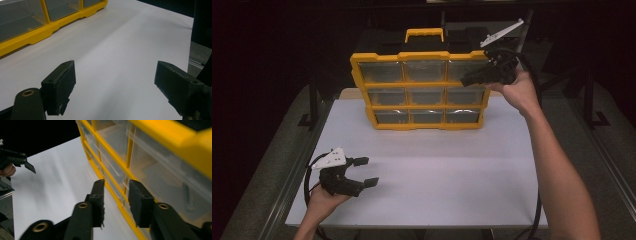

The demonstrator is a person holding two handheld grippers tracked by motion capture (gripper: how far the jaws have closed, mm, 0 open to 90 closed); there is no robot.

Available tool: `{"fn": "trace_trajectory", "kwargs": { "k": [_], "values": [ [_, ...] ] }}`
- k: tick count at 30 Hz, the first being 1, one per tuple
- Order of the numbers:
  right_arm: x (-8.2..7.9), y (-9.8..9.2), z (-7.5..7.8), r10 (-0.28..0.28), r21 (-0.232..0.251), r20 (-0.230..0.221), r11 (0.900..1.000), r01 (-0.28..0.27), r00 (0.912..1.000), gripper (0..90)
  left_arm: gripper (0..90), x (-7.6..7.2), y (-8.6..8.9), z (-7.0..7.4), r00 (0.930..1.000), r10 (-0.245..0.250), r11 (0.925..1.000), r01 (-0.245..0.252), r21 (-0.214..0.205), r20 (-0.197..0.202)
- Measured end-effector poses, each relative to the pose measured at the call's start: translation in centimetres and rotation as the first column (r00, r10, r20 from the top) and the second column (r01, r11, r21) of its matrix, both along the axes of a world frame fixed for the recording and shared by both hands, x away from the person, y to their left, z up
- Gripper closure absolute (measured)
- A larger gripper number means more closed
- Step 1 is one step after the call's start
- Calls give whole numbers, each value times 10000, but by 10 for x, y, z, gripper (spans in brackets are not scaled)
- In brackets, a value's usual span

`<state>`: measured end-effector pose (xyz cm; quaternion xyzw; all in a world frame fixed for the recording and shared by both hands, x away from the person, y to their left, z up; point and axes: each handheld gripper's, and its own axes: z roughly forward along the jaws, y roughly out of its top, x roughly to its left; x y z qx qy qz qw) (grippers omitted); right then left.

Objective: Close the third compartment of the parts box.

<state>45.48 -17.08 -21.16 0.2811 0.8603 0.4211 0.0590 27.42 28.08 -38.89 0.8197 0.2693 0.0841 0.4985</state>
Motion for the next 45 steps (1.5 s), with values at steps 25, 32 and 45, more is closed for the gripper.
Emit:
{"fn": "trace_trajectory", "kwargs": {
  "k": [25,32,45],
  "values": [
    [-30,-14,-33,-251,915,478,9956,206,9985,325,173,3,0,2,9999,108,9999,-108,-104,-47],
    [-38,-17,-41,-411,989,367,9944,373,9985,279,173,2,-1,1,9999,135,9999,-136,-98,-73],
    [-50,-20,-57,-372,985,248,9945,346,9990,256,173,4,-1,1,9998,186,9998,-187,-25,-121]
  ]
}}
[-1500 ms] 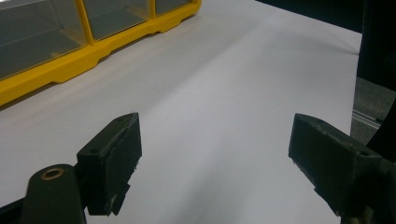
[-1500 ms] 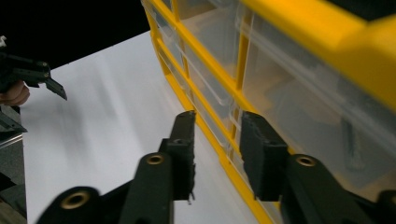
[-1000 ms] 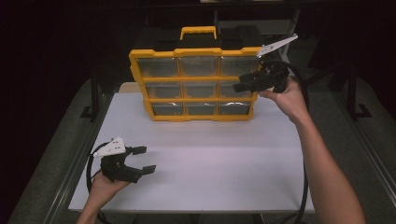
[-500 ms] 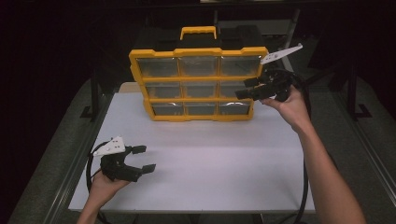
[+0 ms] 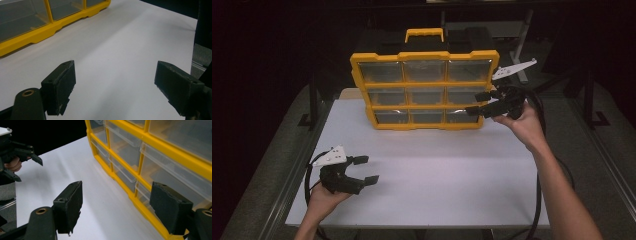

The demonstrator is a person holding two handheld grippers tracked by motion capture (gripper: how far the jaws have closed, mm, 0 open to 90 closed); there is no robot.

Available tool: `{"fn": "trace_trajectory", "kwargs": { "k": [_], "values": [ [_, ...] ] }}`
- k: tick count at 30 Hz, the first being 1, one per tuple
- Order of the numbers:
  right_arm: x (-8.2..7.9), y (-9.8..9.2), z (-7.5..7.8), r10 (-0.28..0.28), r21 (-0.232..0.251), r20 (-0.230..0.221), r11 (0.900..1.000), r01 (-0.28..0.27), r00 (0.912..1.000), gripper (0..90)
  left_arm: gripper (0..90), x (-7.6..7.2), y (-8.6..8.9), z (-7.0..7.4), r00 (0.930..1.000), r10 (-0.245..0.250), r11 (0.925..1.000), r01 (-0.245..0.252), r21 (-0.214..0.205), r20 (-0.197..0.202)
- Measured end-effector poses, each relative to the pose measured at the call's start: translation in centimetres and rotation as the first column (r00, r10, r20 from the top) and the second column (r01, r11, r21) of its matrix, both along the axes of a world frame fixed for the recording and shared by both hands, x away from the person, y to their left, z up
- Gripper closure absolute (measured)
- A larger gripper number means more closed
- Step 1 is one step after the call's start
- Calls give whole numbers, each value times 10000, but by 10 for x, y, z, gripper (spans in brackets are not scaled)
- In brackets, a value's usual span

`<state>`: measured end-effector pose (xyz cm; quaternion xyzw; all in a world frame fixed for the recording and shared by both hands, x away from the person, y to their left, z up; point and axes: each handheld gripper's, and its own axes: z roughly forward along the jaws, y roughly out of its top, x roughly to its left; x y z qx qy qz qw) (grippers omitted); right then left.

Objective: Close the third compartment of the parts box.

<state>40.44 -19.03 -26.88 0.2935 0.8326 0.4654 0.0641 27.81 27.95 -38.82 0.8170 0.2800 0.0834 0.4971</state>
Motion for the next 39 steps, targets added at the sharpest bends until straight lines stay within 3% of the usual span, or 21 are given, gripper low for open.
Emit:
{"fn": "trace_trajectory", "kwargs": {
  "k": [15,39],
  "values": [
    [-13,-3,-19,-39,28,-116,10000,39,9999,230,173,1,2,0,9999,136,9999,-136,26,-28],
    [-47,-6,-57,-383,-50,264,9992,384,9989,159,172,3,8,-1,9989,467,9984,-469,318,82]
  ]
}}
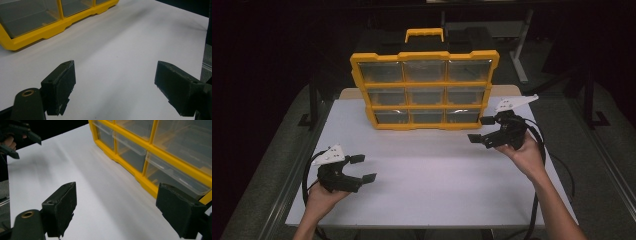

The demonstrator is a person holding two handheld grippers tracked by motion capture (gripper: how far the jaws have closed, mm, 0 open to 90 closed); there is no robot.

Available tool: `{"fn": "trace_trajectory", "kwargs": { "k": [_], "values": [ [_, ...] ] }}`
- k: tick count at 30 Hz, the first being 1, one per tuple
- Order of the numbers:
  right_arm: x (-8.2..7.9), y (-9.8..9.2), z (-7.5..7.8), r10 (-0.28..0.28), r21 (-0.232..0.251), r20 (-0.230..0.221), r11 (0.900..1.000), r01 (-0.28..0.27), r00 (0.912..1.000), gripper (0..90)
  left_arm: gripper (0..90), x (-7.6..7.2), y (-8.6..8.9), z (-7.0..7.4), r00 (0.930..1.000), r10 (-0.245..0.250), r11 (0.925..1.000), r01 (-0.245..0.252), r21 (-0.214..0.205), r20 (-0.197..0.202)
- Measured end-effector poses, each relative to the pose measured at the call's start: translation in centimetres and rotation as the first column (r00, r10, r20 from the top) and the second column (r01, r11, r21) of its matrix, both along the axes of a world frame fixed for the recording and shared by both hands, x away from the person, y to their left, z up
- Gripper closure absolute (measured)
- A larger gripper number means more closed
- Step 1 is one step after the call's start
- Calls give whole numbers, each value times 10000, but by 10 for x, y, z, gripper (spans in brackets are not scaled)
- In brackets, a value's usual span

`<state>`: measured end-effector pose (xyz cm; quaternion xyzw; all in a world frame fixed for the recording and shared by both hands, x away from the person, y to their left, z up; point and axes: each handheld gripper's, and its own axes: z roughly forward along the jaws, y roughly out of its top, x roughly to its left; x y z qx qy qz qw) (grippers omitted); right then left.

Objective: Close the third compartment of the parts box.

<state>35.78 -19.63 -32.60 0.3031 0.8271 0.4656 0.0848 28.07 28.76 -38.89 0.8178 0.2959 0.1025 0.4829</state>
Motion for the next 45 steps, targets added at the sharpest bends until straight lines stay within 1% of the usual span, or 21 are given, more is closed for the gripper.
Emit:
{"fn": "trace_trajectory", "kwargs": {
  "k": [5,7,9,12,16,18,19,20,21,22,23,24,30,32,35,36,38,40,42,43,45],
  "values": [
    [-8,2,-8,-82,-187,115,9998,84,9999,141,172,0,0,0,10000,72,10000,-72,46,-20],
    [-9,3,-9,-109,-154,125,9998,111,9999,141,172,0,1,-1,9999,99,10000,-99,-2,-30],
    [-11,3,-12,-110,-134,188,9998,112,9998,141,172,0,2,-1,9999,121,9999,-120,70,-29],
    [-13,5,-17,-68,-156,146,9999,70,9999,141,172,-1,3,-2,9998,194,9998,-194,13,-18],
    [-17,6,-26,-75,-250,137,9997,78,9999,141,172,-1,3,-3,9998,210,9997,-209,90,-38],
    [-19,6,-30,-147,-258,10,9996,147,9999,141,172,-1,2,-3,9997,252,9997,-252,43,-21],
    [-21,6,-35,-171,-253,29,9995,172,9998,141,172,-2,2,-4,9997,250,9996,-250,90,-4],
    [-22,6,-37,-215,-261,3,9994,215,9998,141,172,-2,0,-6,9996,299,9996,-299,-13,7],
    [-22,6,-37,-215,-261,3,9994,215,9998,141,172,-2,0,-6,9996,299,9996,-299,-13,7],
    [-24,6,-42,-274,-309,-22,9991,273,9996,140,172,-2,-1,-7,9997,228,9997,-227,120,-21],
    [-24,6,-42,-274,-309,-22,9991,273,9996,140,172,-2,-1,-7,9997,228,9997,-227,120,-21],
    [-27,5,-47,-378,-356,-7,9987,377,9993,140,172,-2,-3,-8,9998,188,9997,-187,143,-20],
    [-32,4,-56,-511,-452,25,9977,512,9987,139,172,-3,-4,-10,9998,175,9997,-174,175,-40],
    [-36,4,-61,-628,-515,144,9967,634,9979,140,172,-3,-4,-11,9998,216,9997,-215,105,-41],
    [-37,3,-62,-613,-477,117,9969,618,9980,139,172,-4,-3,-10,9997,230,9996,-229,174,-24],
    [-40,2,-64,-711,-470,264,9963,722,9971,140,172,-4,-2,-11,9996,296,9995,-296,56,-12],
    [-42,0,-66,-810,-445,347,9956,825,9961,139,172,-4,-1,-11,9996,295,9995,-295,65,5],
    [-44,-2,-68,-866,-349,334,9955,877,9957,137,172,-5,-1,-11,9995,313,9995,-313,23,-12],
    [-45,-3,-69,-887,-363,296,9953,898,9956,137,172,-6,1,-12,9996,279,9996,-279,56,-14],
    [-47,-5,-72,-977,-349,282,9945,986,9948,137,172,-6,1,-12,9994,331,9994,-332,-57,-33],
    [-48,-6,-74,-1009,-348,326,9942,1020,9944,138,172,-6,2,-13,9994,337,9994,-337,-21,-29]
  ]
}}
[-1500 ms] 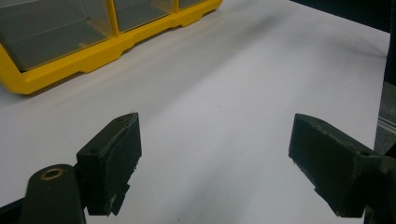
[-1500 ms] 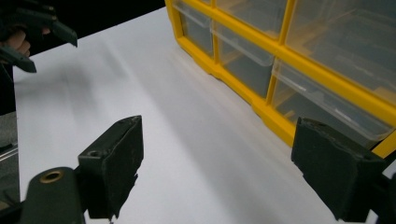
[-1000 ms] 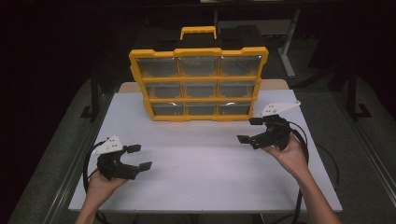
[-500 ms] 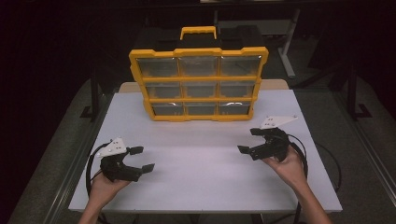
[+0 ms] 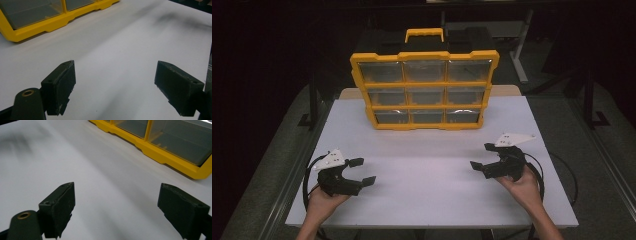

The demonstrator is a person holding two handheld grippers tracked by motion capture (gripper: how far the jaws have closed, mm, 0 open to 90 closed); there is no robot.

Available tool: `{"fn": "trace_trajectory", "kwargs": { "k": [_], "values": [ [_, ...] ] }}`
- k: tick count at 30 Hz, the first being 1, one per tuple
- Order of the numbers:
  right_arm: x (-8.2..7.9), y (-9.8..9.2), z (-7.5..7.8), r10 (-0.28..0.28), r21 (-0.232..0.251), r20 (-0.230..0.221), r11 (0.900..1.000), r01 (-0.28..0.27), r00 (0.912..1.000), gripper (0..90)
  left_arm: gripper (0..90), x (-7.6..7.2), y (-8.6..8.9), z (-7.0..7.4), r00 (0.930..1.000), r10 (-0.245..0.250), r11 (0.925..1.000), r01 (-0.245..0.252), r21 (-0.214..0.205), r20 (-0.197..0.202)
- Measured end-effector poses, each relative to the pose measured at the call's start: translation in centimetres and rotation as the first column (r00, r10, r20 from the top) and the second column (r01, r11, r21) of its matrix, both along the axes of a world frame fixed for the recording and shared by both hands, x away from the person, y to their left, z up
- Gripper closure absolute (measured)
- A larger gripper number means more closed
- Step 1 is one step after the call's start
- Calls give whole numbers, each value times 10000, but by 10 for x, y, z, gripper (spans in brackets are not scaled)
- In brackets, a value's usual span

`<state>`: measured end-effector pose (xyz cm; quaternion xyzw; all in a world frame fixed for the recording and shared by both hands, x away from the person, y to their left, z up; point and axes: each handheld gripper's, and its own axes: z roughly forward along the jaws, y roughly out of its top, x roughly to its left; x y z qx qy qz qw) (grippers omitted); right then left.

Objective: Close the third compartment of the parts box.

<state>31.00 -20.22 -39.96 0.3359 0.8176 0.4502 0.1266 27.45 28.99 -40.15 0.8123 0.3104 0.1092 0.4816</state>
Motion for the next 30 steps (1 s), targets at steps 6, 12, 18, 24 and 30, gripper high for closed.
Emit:
{"fn": "trace_trajectory", "kwargs": {
  "k": [6,12,18,24,30],
  "values": [
    [-5,-5,-7,-184,156,-122,9997,186,9998,138,172,-1,2,-2,10000,37,10000,-37,-45,-39],
    [-7,-9,-14,-282,240,-55,9993,283,9996,138,174,-1,3,-7,9999,39,10000,-39,6,-138],
    [-9,-12,-18,-345,387,-166,9986,351,9993,139,174,-1,3,-10,9998,-26,9999,29,146,-192],
    [-9,-14,-21,-347,474,-266,9982,359,9990,139,174,-1,2,-12,9996,-24,10000,27,84,-266],
    [-9,-14,-22,-328,517,-225,9981,340,9992,139,174,0,4,-11,9998,46,10000,-48,-77,-187]
  ]
}}
